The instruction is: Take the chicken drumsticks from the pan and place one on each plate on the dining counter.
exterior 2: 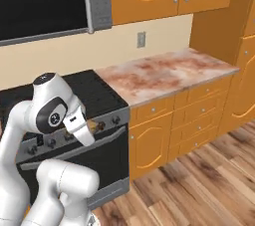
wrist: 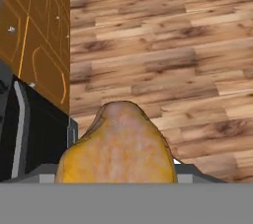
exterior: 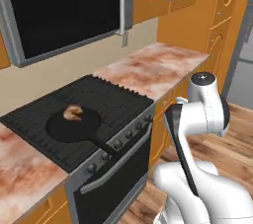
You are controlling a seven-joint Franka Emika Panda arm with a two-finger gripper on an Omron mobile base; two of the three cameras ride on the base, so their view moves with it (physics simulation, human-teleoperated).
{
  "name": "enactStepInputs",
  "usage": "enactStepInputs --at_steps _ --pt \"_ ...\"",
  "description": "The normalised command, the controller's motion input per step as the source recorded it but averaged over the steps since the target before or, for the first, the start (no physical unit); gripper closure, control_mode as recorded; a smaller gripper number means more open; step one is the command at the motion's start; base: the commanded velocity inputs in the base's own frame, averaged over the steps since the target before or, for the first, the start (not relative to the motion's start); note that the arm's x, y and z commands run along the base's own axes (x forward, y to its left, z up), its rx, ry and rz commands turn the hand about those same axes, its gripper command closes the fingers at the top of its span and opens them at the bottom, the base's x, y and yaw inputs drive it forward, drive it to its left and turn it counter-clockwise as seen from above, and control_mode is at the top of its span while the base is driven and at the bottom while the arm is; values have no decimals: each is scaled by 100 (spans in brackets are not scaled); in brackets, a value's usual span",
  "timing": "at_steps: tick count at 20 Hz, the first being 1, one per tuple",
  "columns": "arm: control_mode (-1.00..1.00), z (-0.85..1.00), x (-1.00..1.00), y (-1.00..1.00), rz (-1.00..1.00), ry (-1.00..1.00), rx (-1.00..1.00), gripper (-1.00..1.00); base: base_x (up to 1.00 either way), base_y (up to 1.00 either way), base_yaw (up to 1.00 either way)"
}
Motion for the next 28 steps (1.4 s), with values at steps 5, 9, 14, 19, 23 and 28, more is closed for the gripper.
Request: enactStepInputs --at_steps 5,9,14,19,23,28 --pt "100 0 0 0 0 0 0 100 -40 0 -66" --pt "100 0 0 0 0 0 0 100 -39 0 -66" --pt "100 0 0 0 0 0 0 100 -39 0 -66" --pt "100 0 0 0 0 0 0 100 -42 0 -65" --pt "100 0 0 0 0 0 0 100 -28 0 -67" --pt "100 0 0 0 0 0 0 100 -13 0 -70"
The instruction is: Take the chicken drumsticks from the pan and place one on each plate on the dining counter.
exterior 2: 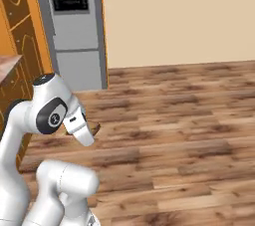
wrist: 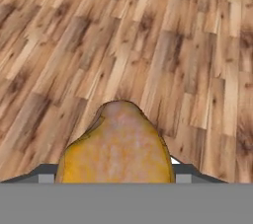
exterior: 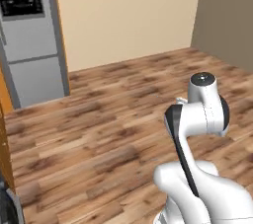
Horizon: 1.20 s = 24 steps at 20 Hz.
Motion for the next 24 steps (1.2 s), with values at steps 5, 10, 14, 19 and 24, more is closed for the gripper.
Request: enactStepInputs --at_steps 5,10,14,19,24 --pt "100 0 0 0 0 0 0 100 -1 -3 -71" --pt "100 0 0 0 0 0 0 100 22 -9 -66" --pt "100 0 0 0 0 0 0 100 64 -8 -61" --pt "100 0 0 0 0 0 0 100 92 -2 -59" --pt "100 0 0 0 0 0 0 100 100 0 -56"
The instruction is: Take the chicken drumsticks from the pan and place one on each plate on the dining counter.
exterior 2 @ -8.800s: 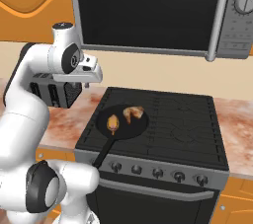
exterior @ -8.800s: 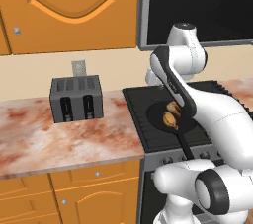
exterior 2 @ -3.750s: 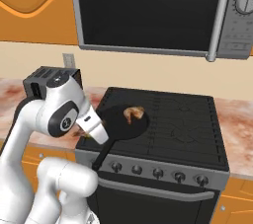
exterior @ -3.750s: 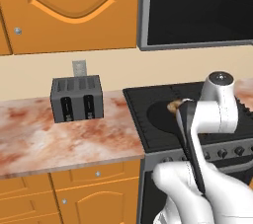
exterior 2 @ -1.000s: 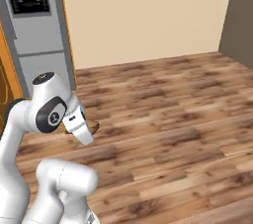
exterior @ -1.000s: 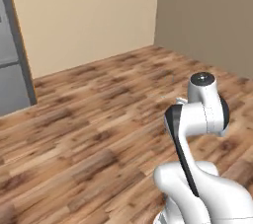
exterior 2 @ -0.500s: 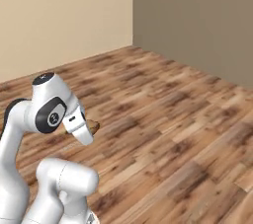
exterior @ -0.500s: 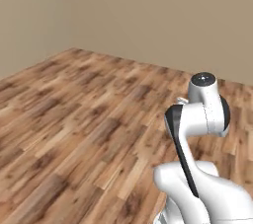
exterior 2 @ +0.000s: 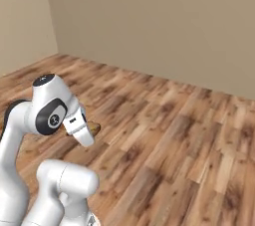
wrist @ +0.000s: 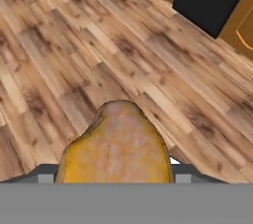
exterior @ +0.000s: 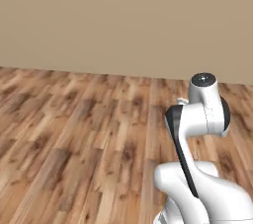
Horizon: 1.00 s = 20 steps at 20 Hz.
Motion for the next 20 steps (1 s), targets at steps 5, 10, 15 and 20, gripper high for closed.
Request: enactStepInputs --at_steps 5,10,15,20 --pt "100 0 0 0 0 0 0 100 100 0 -55" --pt "100 0 0 0 0 0 0 100 100 0 -56" --pt "100 0 0 0 0 0 0 100 100 0 -53" --pt "100 0 0 0 0 0 0 100 100 6 -49"
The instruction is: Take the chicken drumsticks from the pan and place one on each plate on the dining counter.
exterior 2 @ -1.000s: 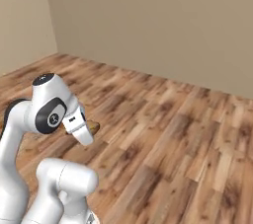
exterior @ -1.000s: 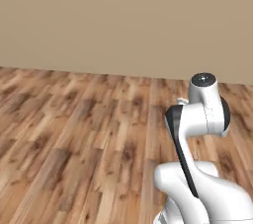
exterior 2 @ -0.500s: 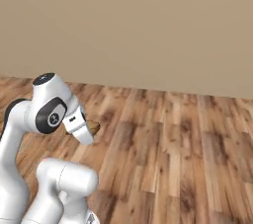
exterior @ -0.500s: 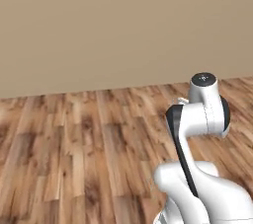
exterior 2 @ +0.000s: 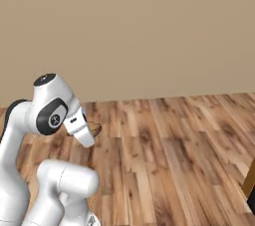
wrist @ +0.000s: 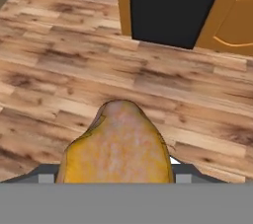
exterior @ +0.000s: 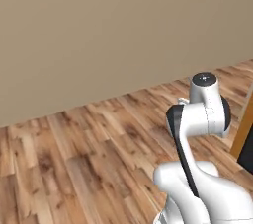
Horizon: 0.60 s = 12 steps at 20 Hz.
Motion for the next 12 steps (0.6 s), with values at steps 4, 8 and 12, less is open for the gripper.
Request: enactStepInputs --at_steps 4,8,12 --pt "100 0 0 0 0 0 0 100 100 3 -51" --pt "100 0 0 0 0 0 0 100 100 0 -51" --pt "100 0 0 0 0 0 0 100 100 1 -51"
